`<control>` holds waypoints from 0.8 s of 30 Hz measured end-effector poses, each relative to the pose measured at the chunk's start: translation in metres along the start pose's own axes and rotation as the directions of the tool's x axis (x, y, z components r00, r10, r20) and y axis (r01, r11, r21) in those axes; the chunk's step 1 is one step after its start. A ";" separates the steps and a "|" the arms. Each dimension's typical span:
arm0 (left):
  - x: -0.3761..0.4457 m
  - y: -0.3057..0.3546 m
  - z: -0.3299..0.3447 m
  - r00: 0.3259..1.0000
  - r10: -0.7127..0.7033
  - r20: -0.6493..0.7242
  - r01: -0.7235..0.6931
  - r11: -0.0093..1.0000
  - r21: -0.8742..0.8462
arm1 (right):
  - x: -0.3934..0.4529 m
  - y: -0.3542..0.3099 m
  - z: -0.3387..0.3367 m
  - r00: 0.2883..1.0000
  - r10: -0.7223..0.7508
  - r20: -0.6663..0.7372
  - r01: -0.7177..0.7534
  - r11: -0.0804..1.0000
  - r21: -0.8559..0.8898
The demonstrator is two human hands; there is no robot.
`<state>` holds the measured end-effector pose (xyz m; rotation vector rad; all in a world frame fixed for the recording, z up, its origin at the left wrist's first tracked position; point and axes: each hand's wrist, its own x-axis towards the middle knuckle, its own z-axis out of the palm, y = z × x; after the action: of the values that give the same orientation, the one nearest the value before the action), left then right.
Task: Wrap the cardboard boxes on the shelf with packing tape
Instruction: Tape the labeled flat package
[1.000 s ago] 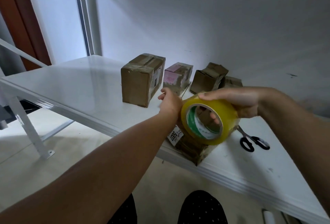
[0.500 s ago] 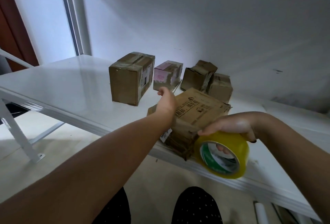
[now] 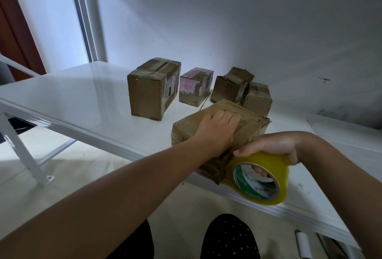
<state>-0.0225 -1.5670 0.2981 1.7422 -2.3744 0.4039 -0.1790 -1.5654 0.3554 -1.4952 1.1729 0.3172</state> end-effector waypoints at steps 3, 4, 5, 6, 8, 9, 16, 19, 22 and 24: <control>-0.001 -0.038 -0.004 0.979 -0.203 -0.011 0.203 0.977 0.069 | -0.001 0.008 0.003 0.993 -0.114 -0.033 0.114 0.993 0.018; -0.003 -0.054 -0.005 0.936 -0.349 0.048 0.346 0.937 0.055 | -0.002 0.010 0.002 0.986 -0.155 -0.054 0.157 0.987 0.026; -0.005 -0.069 -0.005 0.864 -0.482 0.144 0.487 0.873 0.002 | -0.003 0.012 0.000 0.977 -0.202 -0.073 0.205 0.978 0.038; -0.007 -0.081 -0.005 0.784 -0.558 0.271 0.599 0.795 -0.093 | -0.006 0.012 -0.004 0.962 -0.261 -0.085 0.266 0.962 0.057; -0.009 -0.098 -0.003 0.688 -0.534 0.492 0.715 0.616 -0.332 | -0.014 0.003 -0.013 0.903 -0.420 -0.094 0.429 0.895 0.121; -0.011 -0.104 -0.002 0.667 -0.504 0.548 0.741 0.526 -0.418 | -0.018 -0.004 -0.018 0.860 -0.497 -0.112 0.509 0.846 0.159; -0.020 -0.119 0.010 0.651 -0.643 0.402 0.691 0.283 -0.666 | -0.007 -0.078 -0.022 0.631 -0.632 -0.450 0.775 0.542 0.326; -0.023 -0.117 -0.002 0.682 -0.728 -0.074 0.357 0.419 -0.835 | 0.005 -0.109 -0.019 0.605 -0.539 -0.586 0.755 0.622 0.207; -0.032 -0.109 -0.019 0.838 -0.512 -0.189 0.087 0.467 -0.880 | 0.017 -0.135 -0.018 0.566 -0.514 -0.644 0.709 0.702 0.062; -0.036 -0.104 -0.021 0.875 -0.427 -0.229 0.068 0.577 -0.814 | 0.026 -0.150 -0.015 0.562 -0.485 -0.670 0.687 0.725 0.052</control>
<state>0.0874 -1.5573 0.3195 1.3333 -1.5547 -0.2975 -0.0545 -1.6137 0.4296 -1.6544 1.0417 -0.8777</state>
